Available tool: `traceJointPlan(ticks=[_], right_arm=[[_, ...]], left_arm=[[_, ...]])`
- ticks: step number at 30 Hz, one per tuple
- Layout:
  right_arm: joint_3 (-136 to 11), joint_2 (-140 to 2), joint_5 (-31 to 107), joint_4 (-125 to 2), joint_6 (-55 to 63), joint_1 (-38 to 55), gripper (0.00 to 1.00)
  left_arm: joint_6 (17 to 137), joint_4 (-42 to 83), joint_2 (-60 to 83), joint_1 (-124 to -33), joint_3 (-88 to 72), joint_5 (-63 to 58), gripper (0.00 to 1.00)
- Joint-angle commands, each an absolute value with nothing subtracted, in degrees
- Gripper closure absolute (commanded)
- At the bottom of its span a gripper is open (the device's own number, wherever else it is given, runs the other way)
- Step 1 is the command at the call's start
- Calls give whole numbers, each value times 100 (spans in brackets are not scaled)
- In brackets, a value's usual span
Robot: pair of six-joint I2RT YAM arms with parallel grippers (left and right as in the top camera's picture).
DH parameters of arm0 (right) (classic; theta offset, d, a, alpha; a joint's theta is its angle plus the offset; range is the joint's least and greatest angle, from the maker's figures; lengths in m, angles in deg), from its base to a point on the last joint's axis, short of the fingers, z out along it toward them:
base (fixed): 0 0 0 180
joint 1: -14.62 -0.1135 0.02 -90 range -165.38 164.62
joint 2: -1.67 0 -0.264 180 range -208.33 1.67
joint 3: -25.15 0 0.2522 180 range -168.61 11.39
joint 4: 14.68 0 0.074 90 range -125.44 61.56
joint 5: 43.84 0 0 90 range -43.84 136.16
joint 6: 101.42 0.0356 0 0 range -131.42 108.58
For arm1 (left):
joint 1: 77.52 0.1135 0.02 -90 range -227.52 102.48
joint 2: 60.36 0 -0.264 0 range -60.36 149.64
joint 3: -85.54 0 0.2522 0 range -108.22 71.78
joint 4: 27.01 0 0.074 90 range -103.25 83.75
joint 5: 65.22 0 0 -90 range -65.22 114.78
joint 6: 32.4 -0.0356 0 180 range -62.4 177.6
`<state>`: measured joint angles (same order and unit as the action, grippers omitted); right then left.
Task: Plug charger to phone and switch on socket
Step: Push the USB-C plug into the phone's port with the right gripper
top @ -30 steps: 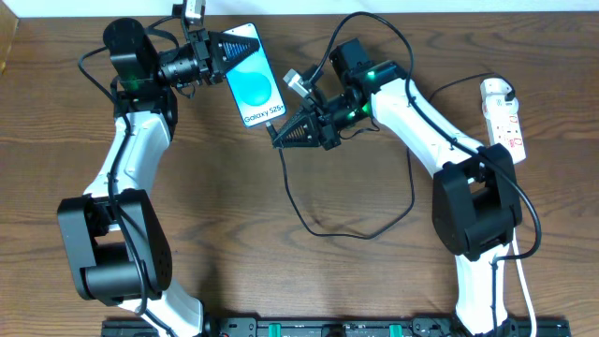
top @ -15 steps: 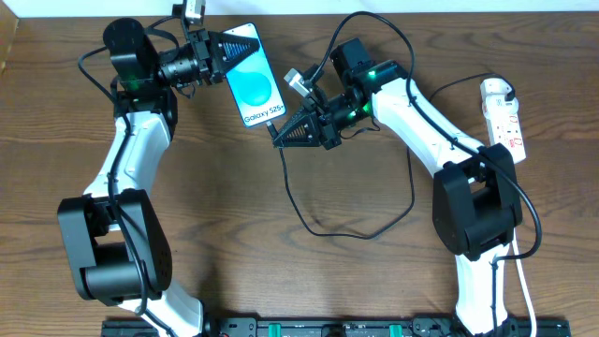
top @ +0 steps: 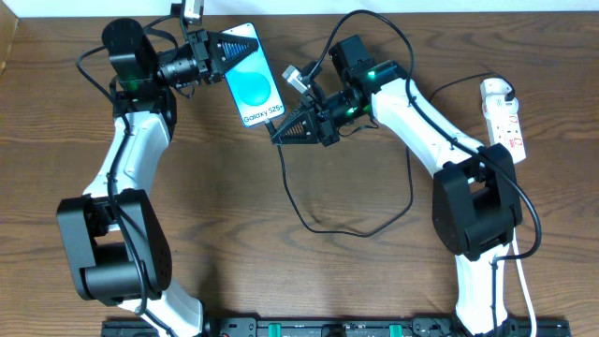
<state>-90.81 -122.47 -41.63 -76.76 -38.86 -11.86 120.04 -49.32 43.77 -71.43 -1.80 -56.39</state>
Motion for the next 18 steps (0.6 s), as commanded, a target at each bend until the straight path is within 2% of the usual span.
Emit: traceJointPlan(ticks=[1, 18], right_arm=[[-9048, -12317, -4331, -7663, -3713, -1206, 99], [-9048, -12317, -4122, -7661, -3718, -1206, 99]], left_arm=[[11899, -4980, 4270, -7150, -184, -5816, 93], [12305, -4980, 4270, -7010, -184, -5518, 92]])
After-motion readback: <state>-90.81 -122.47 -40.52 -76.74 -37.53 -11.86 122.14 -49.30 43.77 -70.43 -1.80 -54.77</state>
